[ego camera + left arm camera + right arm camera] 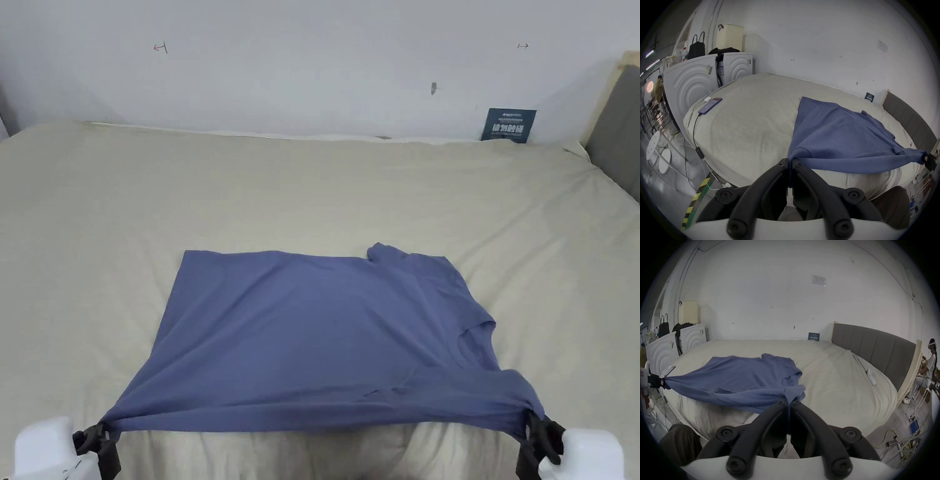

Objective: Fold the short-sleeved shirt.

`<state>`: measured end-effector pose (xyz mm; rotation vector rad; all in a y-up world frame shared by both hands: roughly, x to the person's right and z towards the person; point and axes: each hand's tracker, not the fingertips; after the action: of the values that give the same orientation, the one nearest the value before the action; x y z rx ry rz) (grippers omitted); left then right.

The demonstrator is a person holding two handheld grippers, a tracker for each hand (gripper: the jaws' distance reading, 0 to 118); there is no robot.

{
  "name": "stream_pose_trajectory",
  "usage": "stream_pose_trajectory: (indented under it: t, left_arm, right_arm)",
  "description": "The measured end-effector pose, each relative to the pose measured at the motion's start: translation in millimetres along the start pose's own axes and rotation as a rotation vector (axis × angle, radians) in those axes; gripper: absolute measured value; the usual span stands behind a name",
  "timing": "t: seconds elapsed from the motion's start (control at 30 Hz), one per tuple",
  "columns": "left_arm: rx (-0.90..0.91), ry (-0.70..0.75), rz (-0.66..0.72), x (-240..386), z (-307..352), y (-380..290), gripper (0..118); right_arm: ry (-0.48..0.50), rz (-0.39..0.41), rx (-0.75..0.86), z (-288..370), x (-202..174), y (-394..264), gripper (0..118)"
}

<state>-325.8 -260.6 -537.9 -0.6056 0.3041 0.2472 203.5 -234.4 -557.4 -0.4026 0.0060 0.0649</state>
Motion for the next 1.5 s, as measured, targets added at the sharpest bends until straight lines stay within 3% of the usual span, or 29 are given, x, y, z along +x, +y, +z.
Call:
stream_pose_trajectory:
  t: [0.1, 0.2, 0.3, 0.43, 0.57, 0.83, 1.03, 1.17, 1.23, 1.27, 1.3, 1.33, 1.37, 1.4, 1.43, 1.5]
  left_arm:
    - [0.002, -0.007, -0.004, 1.1, 18.9, -4.6, 4]
    - [-0.04, 0.032, -0.095, 5.6, 15.9, -16.7, 4]
    - [-0.073, 0.025, -0.064, 5.1, 3.7, -18.0, 4]
    - [-0.054, 0.014, -0.064, 12.9, -5.4, 4.4, 4]
    - [-0.049, -0.03, -0.065, 33.9, -26.0, 44.7, 4]
    - [-0.156, -0.055, -0.185, 82.0, -90.0, 108.4, 4]
    - [-0.271, -0.035, -0.21, 97.0, -148.7, 132.3, 4]
    - [-0.294, -0.019, -0.23, 107.3, -175.6, 134.6, 4]
    - [-0.323, 0.006, -0.217, 108.8, -184.5, 133.6, 4]
    - [-0.336, 0.018, -0.207, 106.3, -189.9, 132.5, 8]
    - [-0.341, 0.044, -0.205, 105.9, -192.1, 130.7, 22]
    - [-0.321, 0.108, -0.214, 106.3, -192.4, 128.8, 69]
    - [-0.278, 0.207, -0.225, 106.5, -191.0, 125.4, 104]
    - [-0.227, 0.253, -0.23, 96.4, -191.1, 122.4, 118]
    - [-0.184, 0.262, -0.228, 91.9, -186.4, 120.3, 118]
    - [-0.064, 0.239, -0.216, 93.8, -156.9, 117.5, 118]
  right_arm:
    - [-0.02, -0.019, 0.022, 13.4, 1.3, -7.0, 3]
    - [-0.021, -0.019, -0.028, 3.6, 2.3, -20.5, 3]
    - [-0.022, -0.045, -0.049, -7.0, 1.7, -23.1, 3]
    - [-0.024, 0.017, -0.025, -24.8, -2.0, -3.9, 3]
    - [-0.01, 0.046, -0.022, -69.4, 0.3, 27.7, 3]
    - [0.03, 0.056, -0.284, -188.0, 16.6, 62.5, 3]
    - [0.046, 0.0, -0.327, -246.5, 22.8, 72.1, 3]
    - [0.02, 0.108, -0.362, -276.8, 13.1, 71.4, 3]
    - [0.035, 0.119, -0.374, -286.3, 8.0, 70.5, 5]
    - [0.036, 0.124, -0.368, -289.9, 7.3, 69.4, 11]
    - [0.025, 0.131, -0.368, -291.8, 6.5, 69.2, 33]
    - [-0.01, 0.135, -0.377, -292.1, 4.0, 69.3, 79]
    - [-0.062, 0.143, -0.375, -289.7, 2.2, 70.3, 101]
    - [-0.083, 0.144, -0.367, -285.8, 1.3, 70.7, 102]
    - [-0.062, 0.149, -0.233, -266.7, -3.3, 69.0, 102]
    - [-0.054, 0.147, -0.123, -234.8, -21.3, 78.9, 102]
